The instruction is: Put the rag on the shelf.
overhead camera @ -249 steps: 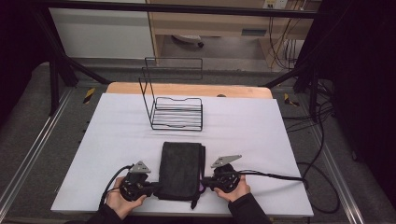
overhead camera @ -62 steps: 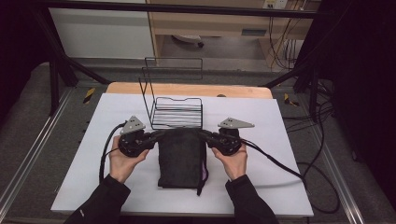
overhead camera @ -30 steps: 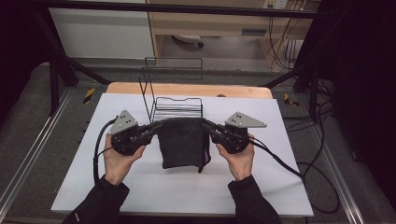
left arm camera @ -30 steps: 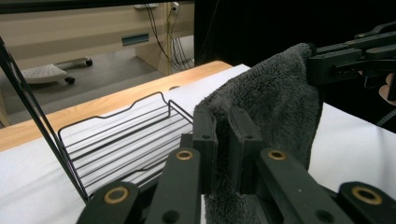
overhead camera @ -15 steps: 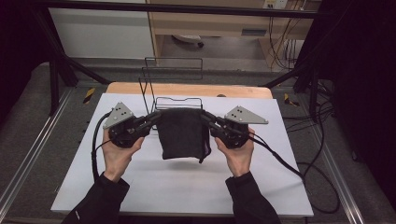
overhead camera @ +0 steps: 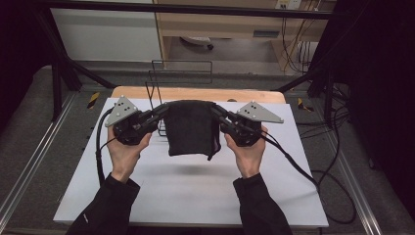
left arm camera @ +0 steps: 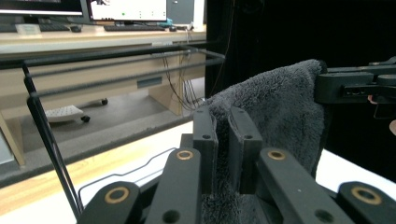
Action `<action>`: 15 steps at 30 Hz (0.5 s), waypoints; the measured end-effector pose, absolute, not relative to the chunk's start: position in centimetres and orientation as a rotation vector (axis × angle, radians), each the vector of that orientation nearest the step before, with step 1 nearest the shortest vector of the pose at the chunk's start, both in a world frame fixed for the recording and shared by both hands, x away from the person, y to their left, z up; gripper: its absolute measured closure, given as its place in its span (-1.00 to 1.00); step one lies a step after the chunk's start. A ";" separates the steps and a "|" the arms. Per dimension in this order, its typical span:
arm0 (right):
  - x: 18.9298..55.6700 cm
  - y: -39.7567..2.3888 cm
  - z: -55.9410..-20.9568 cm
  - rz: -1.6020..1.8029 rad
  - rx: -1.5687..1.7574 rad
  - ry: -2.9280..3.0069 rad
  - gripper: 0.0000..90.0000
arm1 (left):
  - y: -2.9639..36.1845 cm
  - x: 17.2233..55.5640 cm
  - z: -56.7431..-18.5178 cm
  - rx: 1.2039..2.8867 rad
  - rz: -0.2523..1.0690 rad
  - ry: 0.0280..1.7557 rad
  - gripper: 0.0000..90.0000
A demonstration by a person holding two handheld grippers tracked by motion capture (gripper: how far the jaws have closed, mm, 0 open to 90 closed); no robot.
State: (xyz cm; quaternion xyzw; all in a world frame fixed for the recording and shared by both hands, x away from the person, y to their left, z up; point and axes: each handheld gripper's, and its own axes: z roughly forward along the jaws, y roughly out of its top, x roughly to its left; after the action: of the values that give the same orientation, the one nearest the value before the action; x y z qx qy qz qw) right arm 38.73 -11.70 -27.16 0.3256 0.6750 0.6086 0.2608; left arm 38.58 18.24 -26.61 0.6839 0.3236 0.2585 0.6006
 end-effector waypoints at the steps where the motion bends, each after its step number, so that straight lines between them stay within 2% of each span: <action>1: 38.8 -11.7 -27.0 1.651 0.880 1.821 0.81 | 18.2 38.7 -26.4 1.578 0.599 0.751 0.83; 15: 39.9 -10.7 -24.0 1.642 0.829 1.749 0.81 | 18.8 39.6 -24.1 1.512 0.653 0.730 0.83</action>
State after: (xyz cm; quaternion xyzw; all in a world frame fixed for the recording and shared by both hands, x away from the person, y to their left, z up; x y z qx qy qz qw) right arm 39.87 -10.69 -24.05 0.3119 0.6581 0.6175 0.2971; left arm 39.57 18.79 -24.10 0.6578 0.3177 0.2842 0.6209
